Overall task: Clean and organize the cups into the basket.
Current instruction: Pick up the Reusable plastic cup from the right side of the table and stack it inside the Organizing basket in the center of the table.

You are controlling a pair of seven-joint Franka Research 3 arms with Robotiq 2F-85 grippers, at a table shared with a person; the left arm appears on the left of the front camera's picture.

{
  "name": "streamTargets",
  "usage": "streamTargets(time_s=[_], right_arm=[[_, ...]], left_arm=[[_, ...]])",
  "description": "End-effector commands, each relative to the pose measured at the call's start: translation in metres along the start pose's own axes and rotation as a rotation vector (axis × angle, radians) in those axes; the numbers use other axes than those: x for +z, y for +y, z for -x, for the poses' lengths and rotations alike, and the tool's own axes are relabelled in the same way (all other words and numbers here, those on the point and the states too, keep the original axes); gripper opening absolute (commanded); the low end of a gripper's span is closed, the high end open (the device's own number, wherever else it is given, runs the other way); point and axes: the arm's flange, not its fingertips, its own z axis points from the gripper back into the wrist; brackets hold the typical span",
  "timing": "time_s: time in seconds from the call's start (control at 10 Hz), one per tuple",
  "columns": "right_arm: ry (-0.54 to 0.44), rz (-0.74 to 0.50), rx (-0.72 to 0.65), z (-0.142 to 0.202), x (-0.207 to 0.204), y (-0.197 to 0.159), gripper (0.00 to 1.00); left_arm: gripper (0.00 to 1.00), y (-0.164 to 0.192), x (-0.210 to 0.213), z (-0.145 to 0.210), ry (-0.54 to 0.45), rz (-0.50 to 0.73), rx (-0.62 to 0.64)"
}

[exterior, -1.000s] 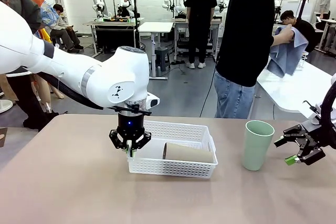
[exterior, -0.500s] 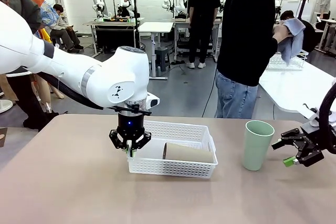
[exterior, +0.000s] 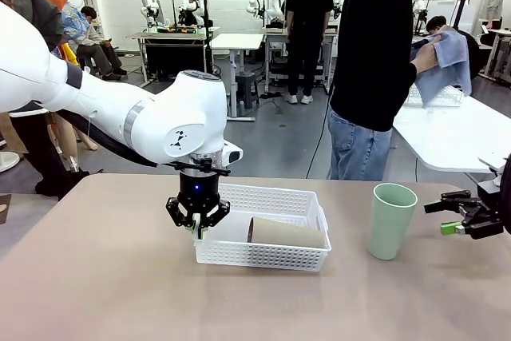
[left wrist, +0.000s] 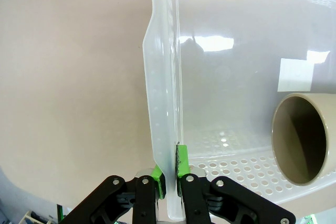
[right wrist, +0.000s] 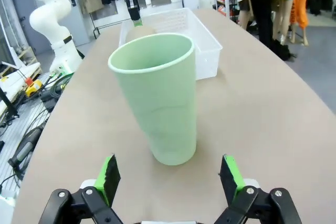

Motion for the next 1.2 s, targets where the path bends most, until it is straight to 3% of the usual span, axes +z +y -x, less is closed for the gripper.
streamTargets(time_s=[0.0,0.3,1.1], right_arm=[[-0.008,-0.006,0.041,0.003,-0.020,-0.005,1.00],[-0.042,-0.037,0.130,0.008,-0.047,-0.004,1.00],[-0.034,-0.093,0.119,0.013,-0.079,-0.015,1.00]], left_arm=[[0.00,0.000,0.002,0.000,-0.002,0.003,0.002],[0.00,0.000,0.002,0.000,-0.002,0.003,0.002],[0.00,0.000,0.002,0.000,-0.002,0.003,0.002]])
